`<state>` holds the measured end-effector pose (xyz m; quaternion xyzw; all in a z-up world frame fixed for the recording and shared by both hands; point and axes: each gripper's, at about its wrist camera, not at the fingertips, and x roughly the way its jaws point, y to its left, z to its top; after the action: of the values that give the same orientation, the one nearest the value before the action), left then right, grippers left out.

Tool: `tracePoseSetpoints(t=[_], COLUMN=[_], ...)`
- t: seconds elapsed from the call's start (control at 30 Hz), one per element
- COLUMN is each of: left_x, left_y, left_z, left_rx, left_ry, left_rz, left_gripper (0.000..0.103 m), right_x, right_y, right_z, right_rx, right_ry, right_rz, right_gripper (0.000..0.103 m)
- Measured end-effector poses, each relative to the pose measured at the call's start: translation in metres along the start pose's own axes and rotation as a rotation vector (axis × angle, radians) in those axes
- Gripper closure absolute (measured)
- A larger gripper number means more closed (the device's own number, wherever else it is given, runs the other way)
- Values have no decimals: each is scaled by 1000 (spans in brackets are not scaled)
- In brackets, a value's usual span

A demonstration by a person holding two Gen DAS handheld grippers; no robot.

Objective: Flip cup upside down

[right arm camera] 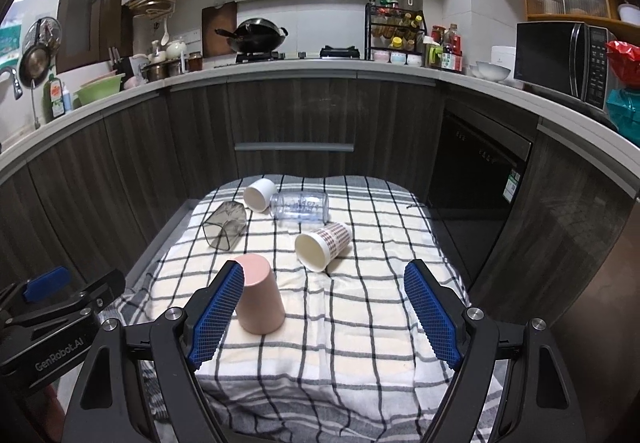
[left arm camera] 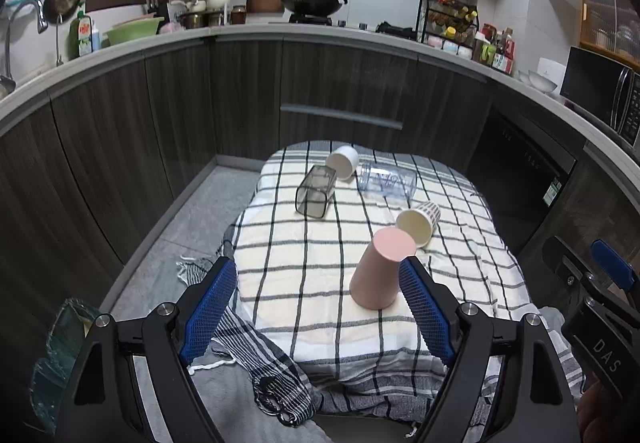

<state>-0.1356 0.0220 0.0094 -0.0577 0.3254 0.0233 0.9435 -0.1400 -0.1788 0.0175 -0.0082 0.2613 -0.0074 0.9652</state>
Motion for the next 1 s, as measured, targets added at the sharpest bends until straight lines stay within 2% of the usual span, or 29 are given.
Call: tracePoseSetpoints(t=[0.4,1.0], left_x=[-17,-14], left_y=[-8,-7], left_z=[11,13], left_rx=[34,28], left_ry=[-61,-46], left_rz=[11,9], left_gripper=[19,19], right_x=[-18,-17], right_y=[-2,-3], right_z=[10,12], right_rx=[-5,-2], right_ry=[-57,-58], right_rz=[0,0], right_gripper=[19,19])
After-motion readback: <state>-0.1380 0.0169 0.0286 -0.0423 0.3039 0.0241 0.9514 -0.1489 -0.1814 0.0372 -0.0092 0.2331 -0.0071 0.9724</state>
